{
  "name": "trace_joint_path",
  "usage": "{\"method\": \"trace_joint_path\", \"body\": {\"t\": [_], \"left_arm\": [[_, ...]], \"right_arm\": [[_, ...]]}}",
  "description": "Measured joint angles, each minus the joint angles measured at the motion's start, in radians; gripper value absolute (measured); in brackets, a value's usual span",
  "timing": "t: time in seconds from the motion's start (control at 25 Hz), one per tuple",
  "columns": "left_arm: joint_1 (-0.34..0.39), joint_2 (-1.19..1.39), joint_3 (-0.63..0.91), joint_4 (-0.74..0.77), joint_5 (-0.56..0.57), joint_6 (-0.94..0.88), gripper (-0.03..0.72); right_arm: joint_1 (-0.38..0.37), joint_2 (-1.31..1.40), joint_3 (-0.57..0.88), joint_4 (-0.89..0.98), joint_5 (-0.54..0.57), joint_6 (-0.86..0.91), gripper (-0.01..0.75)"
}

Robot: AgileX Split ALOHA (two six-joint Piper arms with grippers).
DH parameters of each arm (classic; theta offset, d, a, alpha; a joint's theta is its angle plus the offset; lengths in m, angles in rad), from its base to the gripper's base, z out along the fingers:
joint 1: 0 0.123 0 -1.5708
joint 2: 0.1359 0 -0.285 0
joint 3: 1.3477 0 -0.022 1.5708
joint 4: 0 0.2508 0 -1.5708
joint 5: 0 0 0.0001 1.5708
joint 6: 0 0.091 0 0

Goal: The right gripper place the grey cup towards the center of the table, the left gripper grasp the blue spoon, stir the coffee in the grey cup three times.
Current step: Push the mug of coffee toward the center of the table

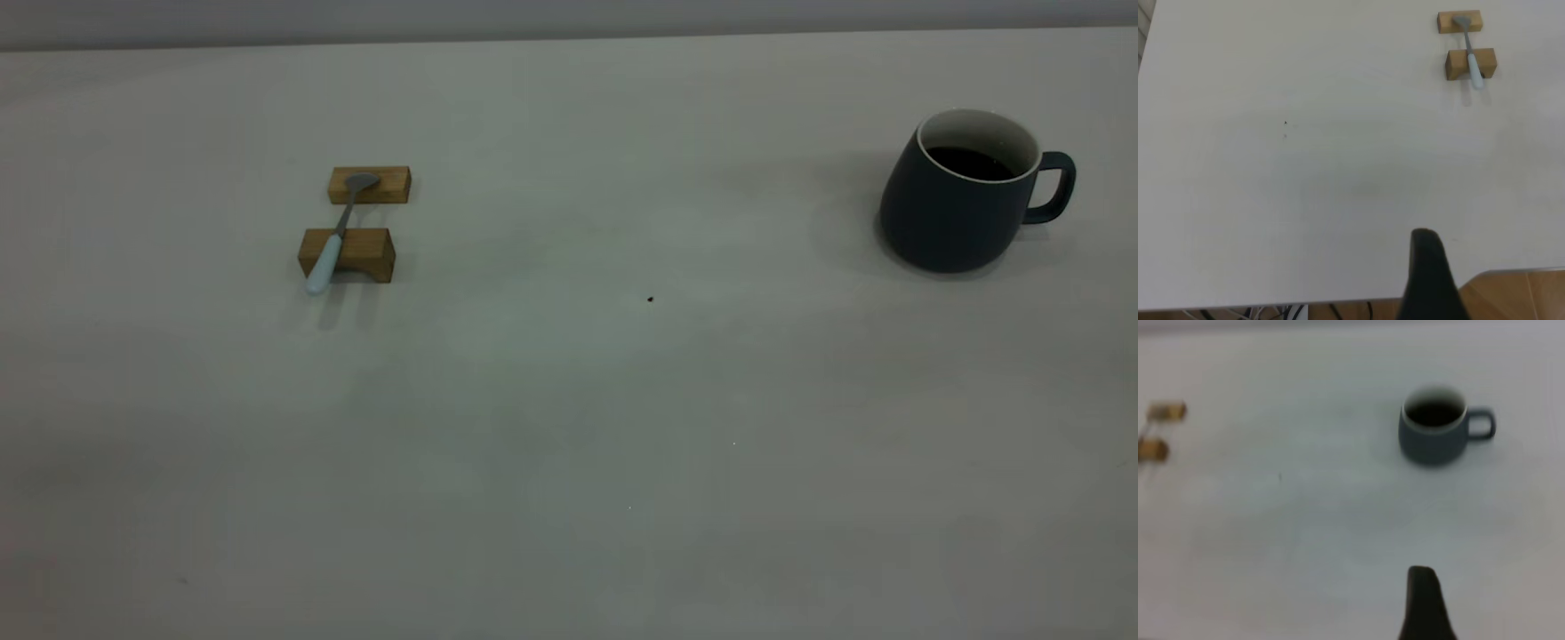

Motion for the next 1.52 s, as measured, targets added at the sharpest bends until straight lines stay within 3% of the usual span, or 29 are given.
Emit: {"method": "trace_joint_path", "body": {"t": [0.36,0.68,1.0,1.36,1.52], "left_arm": [[0.0,0.0,0.0,0.0,0.0,0.0,0.575],[0.0,0.0,0.0,0.0,0.0,0.0,0.575],[0.0,0.0,0.0,0.0,0.0,0.001,0.575],[0.0,0.0,0.0,0.0,0.0,0.001,0.575],[0.0,0.0,0.0,0.0,0.0,0.001,0.575]], "right_arm": [[0.0,0.566,-0.009,0.004,-0.313,-0.232,0.611],[0.0,1.054,-0.2,0.006,-0.506,-0.44,0.604],[0.0,1.457,-0.461,0.012,-0.548,-0.68,0.593],[-0.001,1.776,-0.668,0.016,-0.56,-1.277,0.592],[-0.025,1.842,-0.682,0.017,-0.586,-1.424,0.592]]}}
